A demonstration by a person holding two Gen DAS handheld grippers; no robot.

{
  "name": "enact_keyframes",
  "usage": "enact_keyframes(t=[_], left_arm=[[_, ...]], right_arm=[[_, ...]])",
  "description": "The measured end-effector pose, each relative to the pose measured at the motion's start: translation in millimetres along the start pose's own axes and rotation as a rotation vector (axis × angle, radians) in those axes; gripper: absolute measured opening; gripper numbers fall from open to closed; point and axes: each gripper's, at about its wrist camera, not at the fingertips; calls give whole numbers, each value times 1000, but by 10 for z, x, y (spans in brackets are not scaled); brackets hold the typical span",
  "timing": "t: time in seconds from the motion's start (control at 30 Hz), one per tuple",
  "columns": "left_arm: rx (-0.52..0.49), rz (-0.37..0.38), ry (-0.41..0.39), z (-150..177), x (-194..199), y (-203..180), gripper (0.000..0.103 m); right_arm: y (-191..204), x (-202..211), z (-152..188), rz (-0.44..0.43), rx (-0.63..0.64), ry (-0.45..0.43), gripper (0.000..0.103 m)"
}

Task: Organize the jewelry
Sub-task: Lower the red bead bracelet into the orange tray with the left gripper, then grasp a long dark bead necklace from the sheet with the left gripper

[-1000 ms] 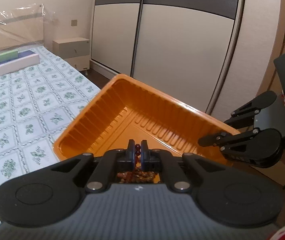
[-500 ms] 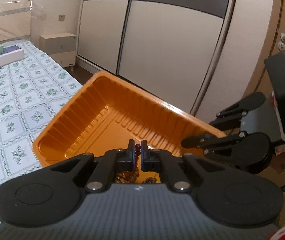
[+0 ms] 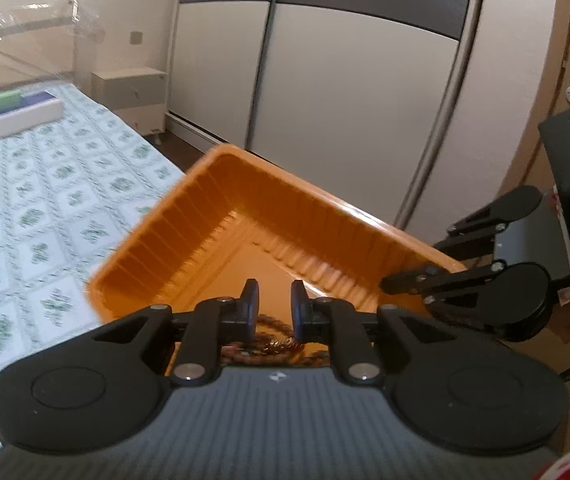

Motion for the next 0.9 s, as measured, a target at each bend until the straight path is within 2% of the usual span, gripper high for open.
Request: enact_keyframes(t=[0.13, 0.3, 0.37, 0.5, 0.63, 0.9], left_arm=[[31, -86, -22, 81, 182, 196, 17], [68, -239, -33, 317, 446, 511, 20], [85, -305, -20, 436, 538, 654, 20], [125, -389, 13, 693, 715, 937, 20], [137, -454, 39, 973, 871, 1087, 22], [148, -472, 108, 1396, 848, 1053, 22]], right_arm=[[-6, 0, 9, 0, -2, -2, 4], [-7, 3, 12, 0, 2, -3, 4], [-2, 6, 9, 1, 4, -2, 4], [-2, 10, 8, 3, 5, -2, 4], [-7, 16, 4, 3, 6, -1, 4], [-14, 23, -1, 6, 9, 1, 4]])
Point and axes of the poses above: each gripper's, at about its wrist camera, not at the fingertips, and x roughly against the way its jaws point, y to its left, z to its underside, and after that the axes turned 3 degrees about -z, right-handed
